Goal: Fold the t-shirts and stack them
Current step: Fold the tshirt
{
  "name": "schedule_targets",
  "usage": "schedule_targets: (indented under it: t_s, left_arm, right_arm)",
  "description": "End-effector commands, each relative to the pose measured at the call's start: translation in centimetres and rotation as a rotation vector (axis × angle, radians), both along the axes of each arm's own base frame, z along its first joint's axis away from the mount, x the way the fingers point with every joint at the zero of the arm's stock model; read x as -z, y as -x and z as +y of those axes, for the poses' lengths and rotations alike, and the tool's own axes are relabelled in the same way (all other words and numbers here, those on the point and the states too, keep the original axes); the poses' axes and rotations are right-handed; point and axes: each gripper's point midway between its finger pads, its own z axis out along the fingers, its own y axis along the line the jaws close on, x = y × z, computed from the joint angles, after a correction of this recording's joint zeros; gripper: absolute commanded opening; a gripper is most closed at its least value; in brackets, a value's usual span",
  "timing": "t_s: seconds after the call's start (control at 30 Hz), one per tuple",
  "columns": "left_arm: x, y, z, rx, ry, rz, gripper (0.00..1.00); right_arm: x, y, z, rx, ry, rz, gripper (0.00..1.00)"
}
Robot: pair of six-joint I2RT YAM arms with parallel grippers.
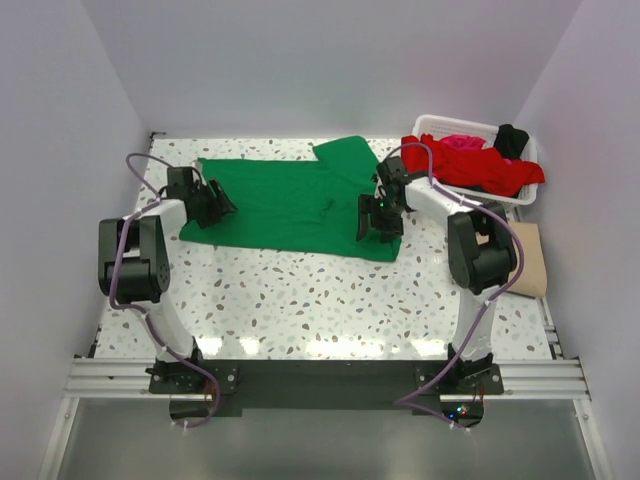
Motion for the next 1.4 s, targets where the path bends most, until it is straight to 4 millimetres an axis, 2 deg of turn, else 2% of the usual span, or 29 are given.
schedule_targets:
  t_s: [0.0,0.17,0.27,0.3,0.33,0.4,0.43,0.6,0.67,0.77,0.8,0.87,0.9,0.97,1.0,1.07,1.1,1.17,1.23,1.37]
  left_arm:
    - [0.7,-0.1,-0.6,-0.011,0.048,-0.004,0.66]
    - [2.3,1.7,-0.1,-0.062,0.060,0.071,0.69]
    - [3.1,3.2,0.6,-0.121,0.094,0.108,0.71]
    - [3.8,4.3,0.7,-0.138,0.106,0.133,0.71]
    - [3.3,4.4,1.2,-0.166,0.121,0.121,0.72]
    - [3.9,5.7,1.6,-0.196,0.132,0.145,0.73]
    - [3.6,6.1,2.0,-0.216,0.143,0.143,0.73]
    - [4.2,8.8,2.1,-0.266,0.180,0.181,0.74]
    - [3.5,9.3,2.2,-0.295,0.187,0.167,0.74]
    - [3.2,10.8,2.1,-0.333,0.197,0.170,0.74]
    - [2.4,10.9,2.1,-0.341,0.198,0.149,0.75]
    - [2.5,12.0,2.0,-0.369,0.206,0.159,0.75]
    - [1.8,12.2,2.1,-0.380,0.204,0.136,0.75]
    - [2.2,13.6,2.1,-0.413,0.196,0.160,0.76]
    - [1.5,13.8,2.2,-0.423,0.195,0.135,0.76]
    - [2.0,15.3,2.3,-0.454,0.187,0.156,0.76]
    - [1.5,15.7,2.3,-0.459,0.183,0.144,0.77]
    - [1.7,16.7,2.2,-0.473,0.181,0.153,0.77]
    - [1.1,17.2,2.2,-0.478,0.176,0.138,0.77]
    - [0.1,18.2,2.0,-0.488,0.183,0.113,0.77]
  right_arm:
    - [0.4,0.1,-0.4,-0.002,0.025,-0.023,0.72]
    - [2.6,2.5,-1.3,-0.009,0.059,0.054,0.72]
    - [3.0,3.5,-1.8,-0.005,0.065,0.070,0.71]
    - [3.5,4.3,-2.0,-0.004,0.069,0.085,0.71]
    - [3.5,4.6,-2.0,-0.002,0.064,0.085,0.71]
    - [4.1,5.7,-2.1,0.004,0.059,0.105,0.71]
    - [4.2,6.0,-2.2,0.011,0.057,0.112,0.71]
    - [4.2,8.9,-2.6,0.020,0.040,0.153,0.71]
    - [4.4,10.5,-2.8,0.017,0.042,0.181,0.71]
    - [4.2,12.5,-2.8,0.010,0.033,0.206,0.71]
    - [3.8,13.0,-2.6,0.005,0.028,0.203,0.71]
    - [4.0,14.5,-2.9,0.005,0.040,0.228,0.71]
    - [3.7,15.0,-2.7,0.009,0.038,0.226,0.70]
    - [4.0,16.6,-3.0,0.009,0.047,0.255,0.70]
    - [3.9,17.2,-2.9,0.008,0.047,0.263,0.70]
    - [3.8,18.6,-3.2,0.011,0.052,0.281,0.71]
    - [3.7,19.1,-3.1,0.007,0.052,0.287,0.70]
    - [3.3,20.0,-3.1,0.000,0.051,0.294,0.70]
    - [3.0,20.6,-2.9,-0.009,0.045,0.301,0.70]
    - [0.8,20.7,-2.8,-0.046,0.048,0.283,0.71]
